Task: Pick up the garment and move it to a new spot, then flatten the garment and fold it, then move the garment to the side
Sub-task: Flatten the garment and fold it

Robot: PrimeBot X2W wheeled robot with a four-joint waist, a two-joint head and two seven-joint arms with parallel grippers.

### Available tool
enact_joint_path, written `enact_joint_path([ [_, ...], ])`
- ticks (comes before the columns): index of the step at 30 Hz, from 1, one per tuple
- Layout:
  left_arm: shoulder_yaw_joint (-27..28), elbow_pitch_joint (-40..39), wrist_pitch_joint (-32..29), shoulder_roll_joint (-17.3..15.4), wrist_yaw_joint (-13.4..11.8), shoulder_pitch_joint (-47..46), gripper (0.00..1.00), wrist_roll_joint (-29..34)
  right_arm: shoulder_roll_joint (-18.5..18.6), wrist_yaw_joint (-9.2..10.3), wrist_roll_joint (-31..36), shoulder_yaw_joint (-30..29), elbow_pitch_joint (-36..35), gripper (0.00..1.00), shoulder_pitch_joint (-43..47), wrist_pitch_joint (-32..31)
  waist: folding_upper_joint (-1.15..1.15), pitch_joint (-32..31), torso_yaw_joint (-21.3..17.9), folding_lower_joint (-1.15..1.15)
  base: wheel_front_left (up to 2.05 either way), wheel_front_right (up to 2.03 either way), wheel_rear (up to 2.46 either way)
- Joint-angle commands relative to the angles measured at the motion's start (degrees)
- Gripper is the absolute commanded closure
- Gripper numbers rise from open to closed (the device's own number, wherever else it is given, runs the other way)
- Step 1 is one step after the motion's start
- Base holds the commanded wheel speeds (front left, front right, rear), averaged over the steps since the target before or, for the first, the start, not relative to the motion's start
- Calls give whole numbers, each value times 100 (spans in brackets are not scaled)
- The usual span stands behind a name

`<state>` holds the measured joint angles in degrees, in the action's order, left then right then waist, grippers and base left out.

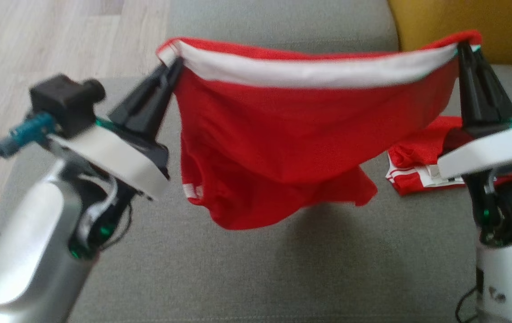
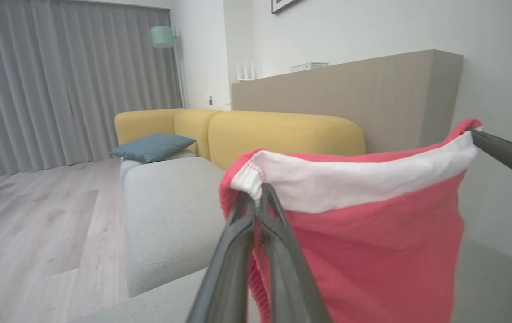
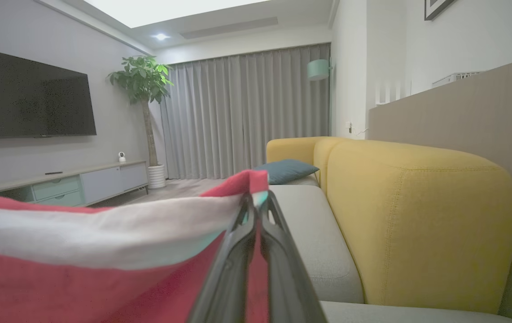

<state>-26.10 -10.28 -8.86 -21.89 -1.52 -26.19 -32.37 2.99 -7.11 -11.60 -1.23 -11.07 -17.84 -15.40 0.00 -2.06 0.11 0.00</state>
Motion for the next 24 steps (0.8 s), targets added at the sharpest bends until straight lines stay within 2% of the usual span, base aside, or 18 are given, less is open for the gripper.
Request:
enact_joint_path([
  [1,326,-119,-75,-239,19,-543,100,28,-12,-37,45,160,-189,100,-491,-138,0,123,15,0,0,0,0],
  [4,317,84,-154,-270,121,-780,100,8,-12,-37,-53,206,5,100,-781,-291,0,284,19,0,0,0,0],
  [6,292,407,-210,-308,275,-1126,100,30,-12,-37,44,272,294,100,-1225,-366,0,545,32,0,0,0,0],
  [11,373,1649,-112,-216,592,-2344,100,-13,-12,-37,380,418,1453,100,-2754,-210,0,1374,73,0,0,0,0],
  [14,480,2490,160,-155,697,-3238,100,30,-12,-37,600,456,2322,100,-3849,164,0,1838,77,0,0,0,0],
  [19,666,3776,902,-16,760,-4584,100,173,-12,-37,531,164,3714,100,-5453,1104,0,2342,92,0,0,0,0],
  [22,724,4454,1419,203,785,-5011,100,146,-12,-37,436,-65,4496,100,-5938,1682,0,2451,182,0,0,0,0],
  [24,763,4972,1864,429,800,-4939,100,55,-12,-37,418,-31,5067,100,-5838,2149,0,2220,215,0,0,0,0],
])
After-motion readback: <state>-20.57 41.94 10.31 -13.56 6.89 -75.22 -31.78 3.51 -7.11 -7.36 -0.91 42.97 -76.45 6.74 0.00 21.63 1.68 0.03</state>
